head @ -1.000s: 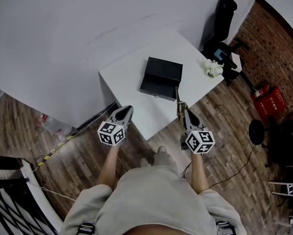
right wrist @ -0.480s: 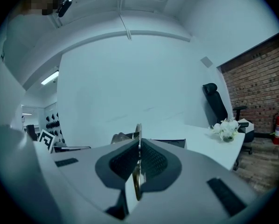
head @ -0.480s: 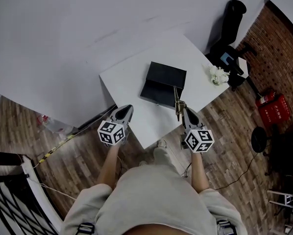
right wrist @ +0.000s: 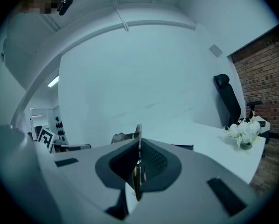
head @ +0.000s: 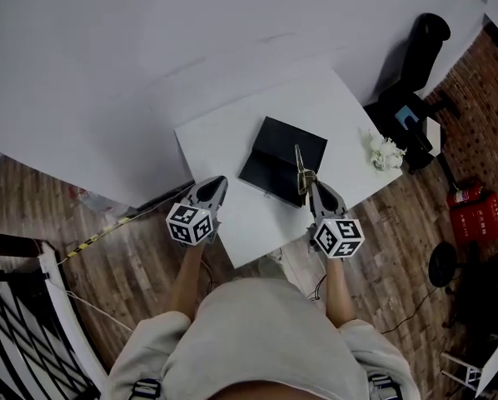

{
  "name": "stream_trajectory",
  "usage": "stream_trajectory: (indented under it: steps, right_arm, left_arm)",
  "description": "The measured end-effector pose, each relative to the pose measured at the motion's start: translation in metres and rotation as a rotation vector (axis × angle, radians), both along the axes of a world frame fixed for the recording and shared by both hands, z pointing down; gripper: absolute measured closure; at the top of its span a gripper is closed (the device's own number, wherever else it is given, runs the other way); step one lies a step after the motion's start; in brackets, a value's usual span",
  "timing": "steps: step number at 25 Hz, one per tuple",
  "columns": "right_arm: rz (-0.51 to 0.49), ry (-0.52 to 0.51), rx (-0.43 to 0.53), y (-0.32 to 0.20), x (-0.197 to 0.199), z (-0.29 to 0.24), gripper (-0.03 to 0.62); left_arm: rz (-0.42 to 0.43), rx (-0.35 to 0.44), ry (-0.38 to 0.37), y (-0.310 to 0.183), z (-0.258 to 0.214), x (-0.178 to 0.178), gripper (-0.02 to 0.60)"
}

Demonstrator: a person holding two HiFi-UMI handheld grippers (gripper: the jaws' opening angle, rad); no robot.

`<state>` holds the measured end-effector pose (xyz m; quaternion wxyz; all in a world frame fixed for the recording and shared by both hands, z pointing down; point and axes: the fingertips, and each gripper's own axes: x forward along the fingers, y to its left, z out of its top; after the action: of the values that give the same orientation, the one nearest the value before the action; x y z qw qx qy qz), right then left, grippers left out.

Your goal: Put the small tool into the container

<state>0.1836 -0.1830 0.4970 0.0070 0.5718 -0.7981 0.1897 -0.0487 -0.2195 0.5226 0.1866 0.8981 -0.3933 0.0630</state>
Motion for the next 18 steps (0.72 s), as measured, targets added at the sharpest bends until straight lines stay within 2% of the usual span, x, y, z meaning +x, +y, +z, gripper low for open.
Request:
stream_trajectory:
  steps: [8,18]
  right_arm:
    - [-0.091,-0.034,-0.036,-0.048,0.015,0.016,0.586]
    - [-0.187,-0.048,-0.064,-0.069,0.021,0.035,0.586]
  left_arm:
    - [-0.097,-0.037,-0.027,-0.026,0.007,0.010,0.566]
    - [-0.173,-0.074,-0.048,-0.034,0.021,0.022,0.566]
